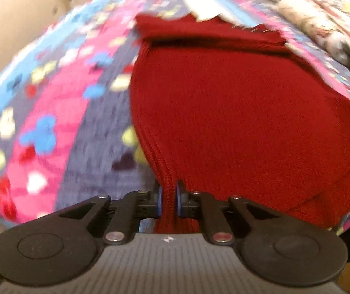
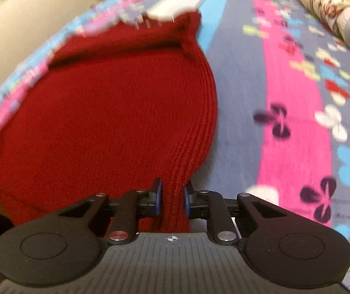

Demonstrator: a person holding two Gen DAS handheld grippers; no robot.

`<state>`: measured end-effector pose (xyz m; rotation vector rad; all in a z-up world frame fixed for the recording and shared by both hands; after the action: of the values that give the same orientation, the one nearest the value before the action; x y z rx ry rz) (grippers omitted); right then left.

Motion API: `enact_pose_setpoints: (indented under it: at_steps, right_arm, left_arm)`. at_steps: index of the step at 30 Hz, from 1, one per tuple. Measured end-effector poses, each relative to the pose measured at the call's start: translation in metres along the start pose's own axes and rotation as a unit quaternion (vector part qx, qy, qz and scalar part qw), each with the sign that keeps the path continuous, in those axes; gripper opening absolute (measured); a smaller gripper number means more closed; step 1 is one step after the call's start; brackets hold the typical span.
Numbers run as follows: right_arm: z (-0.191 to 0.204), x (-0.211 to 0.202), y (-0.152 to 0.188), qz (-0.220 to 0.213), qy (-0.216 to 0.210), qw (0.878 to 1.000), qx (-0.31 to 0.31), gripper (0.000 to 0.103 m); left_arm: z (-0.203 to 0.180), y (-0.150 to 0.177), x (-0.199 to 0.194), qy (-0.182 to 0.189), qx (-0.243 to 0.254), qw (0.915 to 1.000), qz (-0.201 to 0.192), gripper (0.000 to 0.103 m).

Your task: Fold small clothes

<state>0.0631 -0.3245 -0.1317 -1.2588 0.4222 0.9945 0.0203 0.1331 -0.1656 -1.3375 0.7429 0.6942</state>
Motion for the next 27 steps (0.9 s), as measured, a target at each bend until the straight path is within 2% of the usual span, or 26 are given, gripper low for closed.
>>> enact_pose_setpoints:
  at_steps: [5,6,9,11,17,21,24,27]
  right_arm:
    - [0.007,-0.055,-0.029,-0.077,-0.036,0.996,0.017,0.012]
    - [0.008,-0.064,-0.030,-0.089,-0.042,0.995,0.018,0.006]
    - [0.002,-0.095,-0.031,-0.127,-0.080,0.987,0.053,0.005]
    - [-0.005,-0.108,-0.026,-0.145,-0.078,0.984,0.068,0.005]
    - [0.000,-0.144,0.003,-0.180,-0.097,0.976,0.073,0.005]
    - [0.013,-0.181,0.021,-0.205,-0.122,0.969,0.062,0.005]
    - [0.006,-0.194,0.012,-0.223,-0.128,0.964,0.069,0.005]
    - [-0.018,-0.168,-0.021,-0.211,-0.117,0.967,0.086,0.005]
  left_arm:
    - [-0.013,-0.024,-0.047,0.028,0.035,0.9965,-0.071,0.010]
    - [-0.012,-0.028,-0.059,0.034,0.034,0.9953,-0.084,0.010]
    - [-0.005,-0.037,-0.085,0.047,0.013,0.9915,-0.121,0.009]
    - [0.001,-0.038,-0.100,0.059,-0.003,0.9882,-0.142,0.008]
    - [0.012,-0.029,-0.139,0.095,-0.016,0.9807,-0.170,0.008]
    - [0.023,-0.027,-0.181,0.142,-0.037,0.9707,-0.190,0.008]
    - [0.031,-0.036,-0.193,0.154,-0.052,0.9668,-0.198,0.008]
    - [0.045,-0.063,-0.164,0.147,-0.075,0.9678,-0.190,0.008]
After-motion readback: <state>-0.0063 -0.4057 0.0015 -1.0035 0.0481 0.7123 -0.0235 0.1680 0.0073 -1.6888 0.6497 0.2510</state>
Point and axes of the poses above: each gripper's, at about its wrist camera, not at the fingertips, and x roughly the way its jaws point, z to its left, y to its underside, the point moved 8 cm from there along x, roughly the way its jaws point, and after that the axes turned 4 degrees about -y, right-handed, at the moved point
